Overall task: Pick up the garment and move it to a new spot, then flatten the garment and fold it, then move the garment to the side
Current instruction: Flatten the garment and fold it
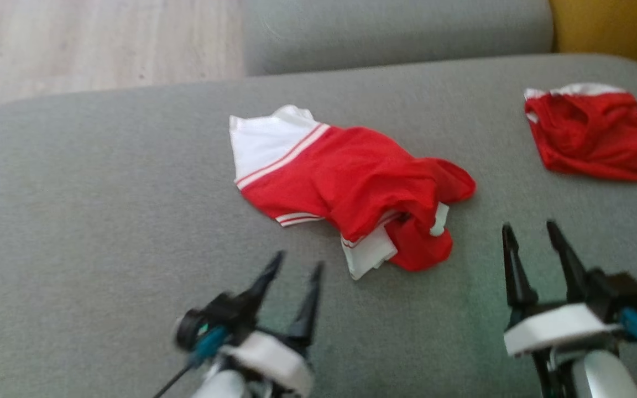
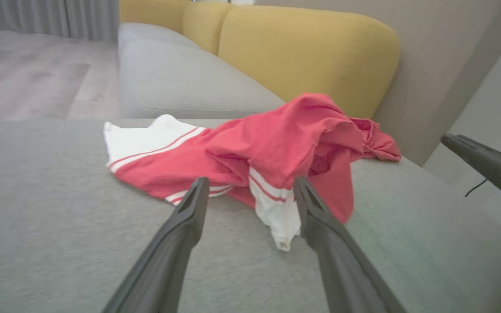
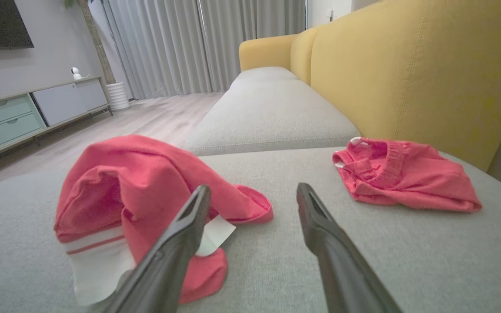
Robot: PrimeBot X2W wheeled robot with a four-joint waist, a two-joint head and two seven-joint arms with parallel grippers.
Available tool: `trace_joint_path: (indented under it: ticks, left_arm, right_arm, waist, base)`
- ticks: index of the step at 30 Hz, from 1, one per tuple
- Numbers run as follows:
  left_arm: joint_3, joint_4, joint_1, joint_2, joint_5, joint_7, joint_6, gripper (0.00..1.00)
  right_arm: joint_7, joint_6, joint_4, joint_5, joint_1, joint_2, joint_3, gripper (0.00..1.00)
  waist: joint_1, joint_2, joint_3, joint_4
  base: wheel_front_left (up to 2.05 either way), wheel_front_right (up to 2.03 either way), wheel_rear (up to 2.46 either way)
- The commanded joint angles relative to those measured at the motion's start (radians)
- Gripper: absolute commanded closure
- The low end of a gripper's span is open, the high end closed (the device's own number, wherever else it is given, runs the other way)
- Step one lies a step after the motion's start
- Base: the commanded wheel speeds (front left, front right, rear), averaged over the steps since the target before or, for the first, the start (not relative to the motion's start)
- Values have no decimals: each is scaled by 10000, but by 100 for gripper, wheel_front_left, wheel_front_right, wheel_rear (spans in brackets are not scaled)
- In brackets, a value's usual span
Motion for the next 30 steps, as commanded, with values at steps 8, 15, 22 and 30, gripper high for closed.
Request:
trace_joint_path:
  ticks: [8, 15, 22, 30]
  left_arm:
    - [-423, 1868, -2055, -887, 7, 407, -734, 0]
    - [-310, 3547, -2867, -1085, -375, 239, -977, 0]
    - [-523, 4571, -3258, -1184, -675, -30, -1254, 100]
    - [-370, 4784, -3355, -790, -546, -599, -914, 100]
  right_arm:
    - [11, 65, -655, -118, -1462, -56, 437, 0]
    - [-109, 65, -550, -79, -1789, -56, 480, 0]
    - [-232, 65, -370, -93, -1709, -56, 256, 0]
    - [-326, 65, -259, -89, -1413, -56, -149, 0]
  waist:
    - [-1, 0, 1097, -1190]
    - [-1, 0, 1572, -1881]
    - [-1, 0, 1470, -2037]
    - [-1, 0, 739, -1254]
  base:
    - [0, 0, 0]
    - [0, 0, 0]
    - [0, 0, 0]
    - [0, 0, 0]
